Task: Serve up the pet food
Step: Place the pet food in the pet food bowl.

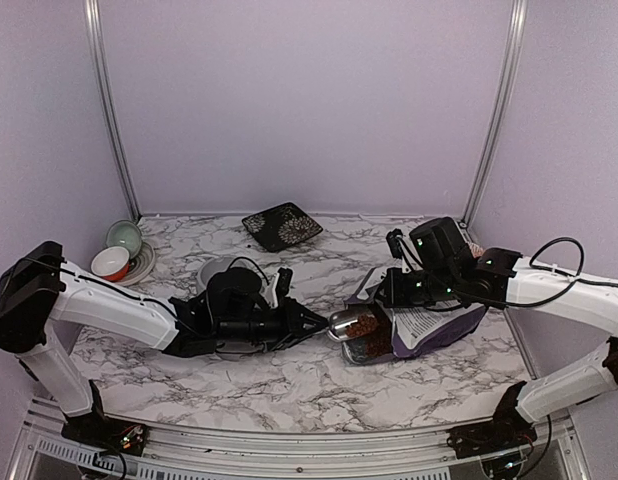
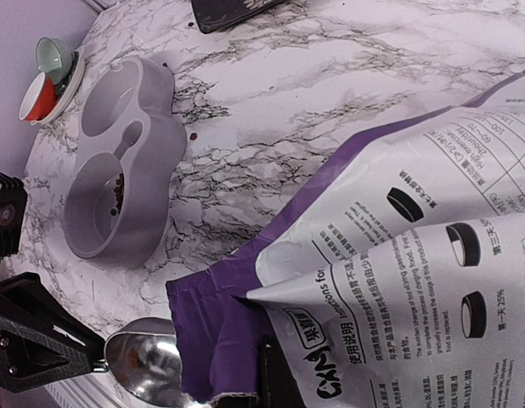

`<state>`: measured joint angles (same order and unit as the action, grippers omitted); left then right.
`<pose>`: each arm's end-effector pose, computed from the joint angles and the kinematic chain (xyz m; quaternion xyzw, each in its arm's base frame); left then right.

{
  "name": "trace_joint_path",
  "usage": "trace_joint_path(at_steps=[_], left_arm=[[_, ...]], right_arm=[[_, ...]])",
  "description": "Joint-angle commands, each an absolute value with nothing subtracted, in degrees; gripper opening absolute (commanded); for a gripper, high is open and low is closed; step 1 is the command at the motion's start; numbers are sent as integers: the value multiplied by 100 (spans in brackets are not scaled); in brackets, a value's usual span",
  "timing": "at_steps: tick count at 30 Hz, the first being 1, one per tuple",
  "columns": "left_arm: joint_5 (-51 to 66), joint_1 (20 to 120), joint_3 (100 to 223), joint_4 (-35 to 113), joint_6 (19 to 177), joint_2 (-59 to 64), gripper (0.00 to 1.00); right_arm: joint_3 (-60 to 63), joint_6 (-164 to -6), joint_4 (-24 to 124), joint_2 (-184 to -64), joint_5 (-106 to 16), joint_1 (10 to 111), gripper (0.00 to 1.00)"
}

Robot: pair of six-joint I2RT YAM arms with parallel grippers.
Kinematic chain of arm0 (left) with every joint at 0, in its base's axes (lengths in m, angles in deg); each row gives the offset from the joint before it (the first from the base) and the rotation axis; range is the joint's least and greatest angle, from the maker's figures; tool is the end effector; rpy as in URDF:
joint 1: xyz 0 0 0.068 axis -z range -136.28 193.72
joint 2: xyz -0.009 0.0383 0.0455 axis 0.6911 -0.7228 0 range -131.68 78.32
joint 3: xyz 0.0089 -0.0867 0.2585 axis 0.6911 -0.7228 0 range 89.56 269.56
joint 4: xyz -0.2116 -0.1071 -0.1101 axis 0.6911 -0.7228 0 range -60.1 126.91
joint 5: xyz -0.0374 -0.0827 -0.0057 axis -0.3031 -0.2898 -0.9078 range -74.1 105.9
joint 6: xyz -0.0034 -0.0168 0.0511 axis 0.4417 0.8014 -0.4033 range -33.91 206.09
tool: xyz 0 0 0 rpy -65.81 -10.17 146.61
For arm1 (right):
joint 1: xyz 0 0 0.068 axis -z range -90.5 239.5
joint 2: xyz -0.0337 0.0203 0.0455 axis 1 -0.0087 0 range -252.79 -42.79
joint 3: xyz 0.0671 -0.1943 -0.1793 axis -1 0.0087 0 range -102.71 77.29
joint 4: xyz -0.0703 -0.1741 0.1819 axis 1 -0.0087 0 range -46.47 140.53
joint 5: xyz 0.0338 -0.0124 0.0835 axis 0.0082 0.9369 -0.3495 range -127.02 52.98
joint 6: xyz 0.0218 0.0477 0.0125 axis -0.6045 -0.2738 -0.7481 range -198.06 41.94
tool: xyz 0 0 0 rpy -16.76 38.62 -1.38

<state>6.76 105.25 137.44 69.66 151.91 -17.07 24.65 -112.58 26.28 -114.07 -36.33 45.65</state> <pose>0.1666 -0.3192 0.2083 0.0191 0.7908 -0.5734 0.2133 0.1928 0.1846 0.2675 -0.0722 0.9138 0.2482 0.3132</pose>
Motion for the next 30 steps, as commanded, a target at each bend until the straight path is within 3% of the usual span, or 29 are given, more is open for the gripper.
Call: trace_joint_path(at_steps=[1,30], left_arm=[[476,10471,13640,7583,15409,-1471,0],[128,10280,12985,8103,15548,-932,0]], right_arm=[[2353,-11388,2783,-11231,-3609,4633,0],[2175,-11340,2771,-11310,-3640,4634,0]])
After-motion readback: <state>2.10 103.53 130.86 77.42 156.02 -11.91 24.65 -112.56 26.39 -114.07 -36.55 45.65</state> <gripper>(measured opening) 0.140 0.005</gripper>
